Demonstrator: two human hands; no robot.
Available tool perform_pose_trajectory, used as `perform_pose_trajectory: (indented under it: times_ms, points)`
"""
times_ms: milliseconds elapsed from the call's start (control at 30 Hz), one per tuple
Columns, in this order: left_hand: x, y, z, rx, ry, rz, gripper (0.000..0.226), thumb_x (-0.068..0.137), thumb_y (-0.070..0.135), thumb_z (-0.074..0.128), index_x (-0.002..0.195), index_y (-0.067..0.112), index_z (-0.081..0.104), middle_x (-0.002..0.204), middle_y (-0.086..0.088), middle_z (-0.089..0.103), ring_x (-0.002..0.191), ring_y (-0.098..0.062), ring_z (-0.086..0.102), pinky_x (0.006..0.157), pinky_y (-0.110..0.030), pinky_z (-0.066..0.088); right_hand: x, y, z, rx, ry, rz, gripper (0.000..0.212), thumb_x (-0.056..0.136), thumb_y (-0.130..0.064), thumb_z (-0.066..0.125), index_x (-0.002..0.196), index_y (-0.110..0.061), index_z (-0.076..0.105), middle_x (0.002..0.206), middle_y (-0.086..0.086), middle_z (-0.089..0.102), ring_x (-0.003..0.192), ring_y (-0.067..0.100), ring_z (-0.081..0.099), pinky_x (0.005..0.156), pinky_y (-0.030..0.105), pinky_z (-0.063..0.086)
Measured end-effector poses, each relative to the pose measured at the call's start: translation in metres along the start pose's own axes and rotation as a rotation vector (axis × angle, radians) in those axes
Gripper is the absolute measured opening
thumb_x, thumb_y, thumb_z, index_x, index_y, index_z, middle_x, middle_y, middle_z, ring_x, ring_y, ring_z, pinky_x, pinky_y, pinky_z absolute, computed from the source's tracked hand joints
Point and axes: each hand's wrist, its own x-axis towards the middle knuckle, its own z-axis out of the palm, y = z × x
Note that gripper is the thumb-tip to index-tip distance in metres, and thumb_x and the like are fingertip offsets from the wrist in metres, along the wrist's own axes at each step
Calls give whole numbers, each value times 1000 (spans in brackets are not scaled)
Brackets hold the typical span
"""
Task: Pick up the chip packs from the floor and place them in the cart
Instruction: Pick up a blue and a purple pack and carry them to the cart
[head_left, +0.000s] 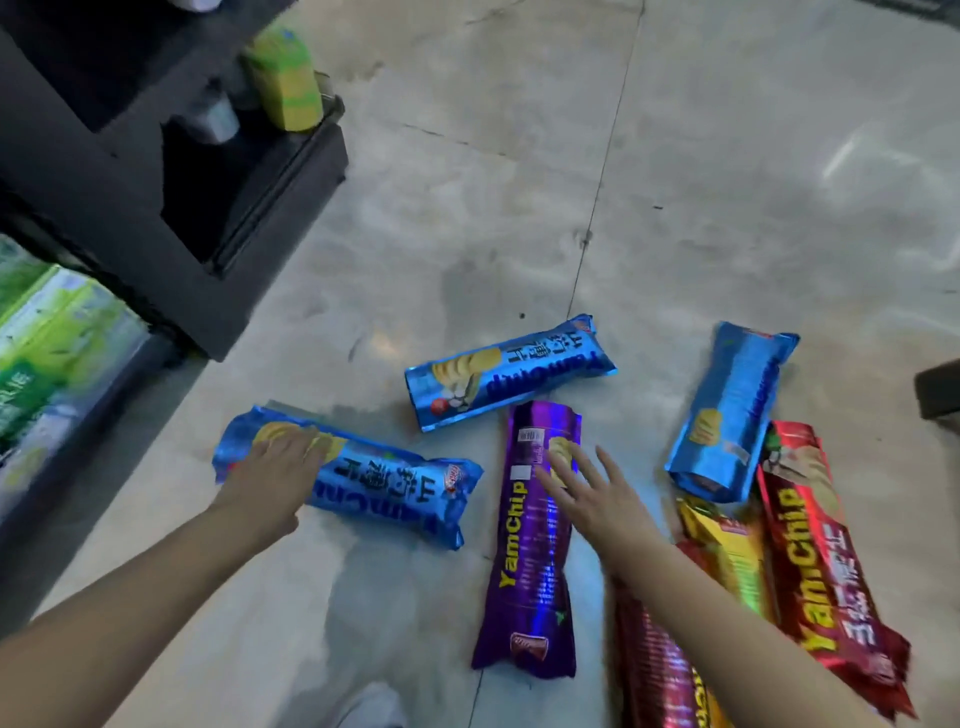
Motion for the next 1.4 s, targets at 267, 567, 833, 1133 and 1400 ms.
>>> perform_pose_trajectory:
  times_ms: [267, 567, 833, 1133, 1400]
  points:
    - [79, 16, 58, 117, 26, 65, 99, 82, 35, 65, 152, 17, -2, 160, -3, 6, 149, -22, 4, 120, -44, 8, 91, 7, 40, -387, 108, -466, 89, 80, -23, 70, 152, -20, 18, 158, 4, 27, 146, 29, 23, 117, 54, 12]
    - [79, 22, 70, 1, 182, 72, 58, 76, 30, 65, 129, 20, 42, 128, -2, 47, 119, -23, 50, 101, -34, 33, 89, 17, 56, -215, 366, -470, 41, 56, -25, 83, 89, -24, 58, 86, -5, 65, 89, 23, 65, 92, 42, 45]
    - [-24, 6, 2, -500, 154, -211, 58, 71, 42, 73, 117, 16, 50, 110, -5, 48, 98, -27, 59, 79, -37, 50, -12, 45, -3, 152, 310, -63, 63, 24, -40, 85, 81, -21, 66, 83, -2, 70, 88, 26, 72, 68, 37, 59]
    - [-219, -28, -229, -827, 202, -499, 58, 66, 42, 75, 110, 11, 51, 104, -9, 50, 96, -29, 57, 74, -36, 49, -183, 74, -258, 540, 82, 417, 53, 68, -48, 70, 109, -20, 52, 109, -1, 63, 103, 25, 64, 74, 34, 47]
    - [-421, -22, -386, -1136, 255, -661, 69, 65, 46, 76, 119, 10, 51, 118, -14, 56, 107, -32, 59, 86, -38, 50, -361, 51, -474, 1040, 211, 691, 64, 58, -66, 67, 98, -19, 50, 95, 7, 68, 93, 31, 67, 68, 35, 47]
